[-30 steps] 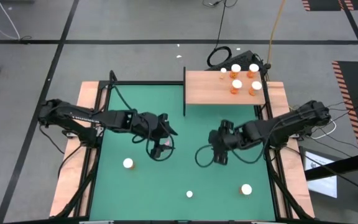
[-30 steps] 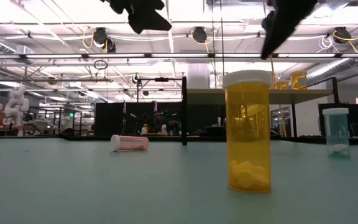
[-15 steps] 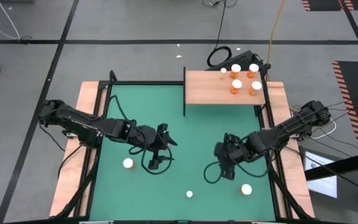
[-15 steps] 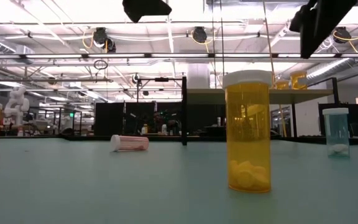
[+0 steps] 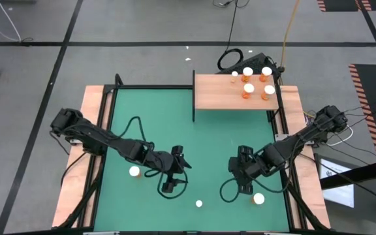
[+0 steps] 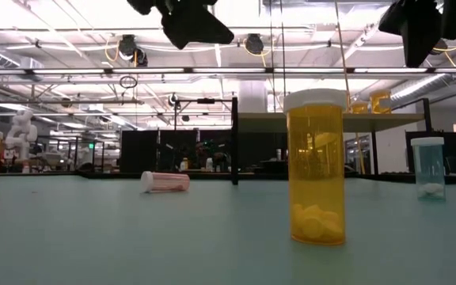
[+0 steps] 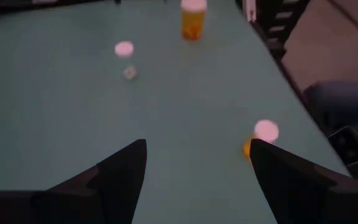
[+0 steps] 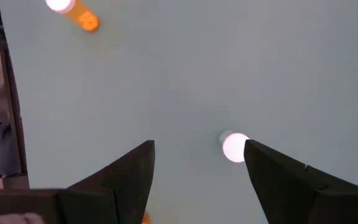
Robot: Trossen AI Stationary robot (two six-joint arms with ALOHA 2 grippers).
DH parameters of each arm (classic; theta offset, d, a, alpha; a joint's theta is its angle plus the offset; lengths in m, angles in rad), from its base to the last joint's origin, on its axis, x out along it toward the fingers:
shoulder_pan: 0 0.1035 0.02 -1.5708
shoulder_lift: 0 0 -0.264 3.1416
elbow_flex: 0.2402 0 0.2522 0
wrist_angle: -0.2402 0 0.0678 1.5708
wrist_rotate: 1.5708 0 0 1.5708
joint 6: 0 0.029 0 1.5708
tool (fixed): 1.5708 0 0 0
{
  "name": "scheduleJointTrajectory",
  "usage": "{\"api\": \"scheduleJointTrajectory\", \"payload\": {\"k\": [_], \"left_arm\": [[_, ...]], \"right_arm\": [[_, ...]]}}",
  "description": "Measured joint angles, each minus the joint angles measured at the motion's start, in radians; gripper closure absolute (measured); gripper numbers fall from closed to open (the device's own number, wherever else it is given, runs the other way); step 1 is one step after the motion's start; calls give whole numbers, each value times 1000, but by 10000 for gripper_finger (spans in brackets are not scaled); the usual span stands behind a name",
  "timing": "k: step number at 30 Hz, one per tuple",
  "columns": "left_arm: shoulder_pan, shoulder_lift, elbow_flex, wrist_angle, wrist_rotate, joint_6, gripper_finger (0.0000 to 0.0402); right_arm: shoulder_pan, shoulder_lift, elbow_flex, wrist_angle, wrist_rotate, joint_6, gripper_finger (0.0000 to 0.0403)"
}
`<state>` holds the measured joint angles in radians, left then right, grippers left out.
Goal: Pick and place medicine bottles onto shelf by color
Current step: Put the blue pill bottle on the shelf
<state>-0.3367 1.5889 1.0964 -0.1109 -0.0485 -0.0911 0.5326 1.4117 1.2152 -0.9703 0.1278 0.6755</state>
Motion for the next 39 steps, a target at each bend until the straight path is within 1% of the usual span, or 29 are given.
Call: {"api": "scheduleJointTrajectory", "payload": {"k": [4,8,11,16,24,27,32,35,39], "left_arm": [[-1,20,2,34,-29,-16,117],[7,19,2,69,-33,-15,117],[15,20,2,73,-33,-15,117],[20,20,2,94,-33,28,117],[36,20,2,112,-33,77,117],[41,20,2,98,-32,101,117],[53,20,2,72,-32,113,117],[60,20,2,59,-31,112,117],[68,20,2,54,-32,111,117]], "right_arm": [[0,0,-17,2,4,-21,161],[-5,0,-58,10,9,-32,161],[-10,0,-93,48,7,-28,161],[-15,0,-124,98,7,-26,161],[-63,9,-128,99,5,-14,161],[-91,38,-128,87,-13,-20,161],[-138,103,-128,63,-99,-72,161],[-154,126,-128,61,-127,-109,161],[-160,124,-128,62,-130,-119,161]]}}
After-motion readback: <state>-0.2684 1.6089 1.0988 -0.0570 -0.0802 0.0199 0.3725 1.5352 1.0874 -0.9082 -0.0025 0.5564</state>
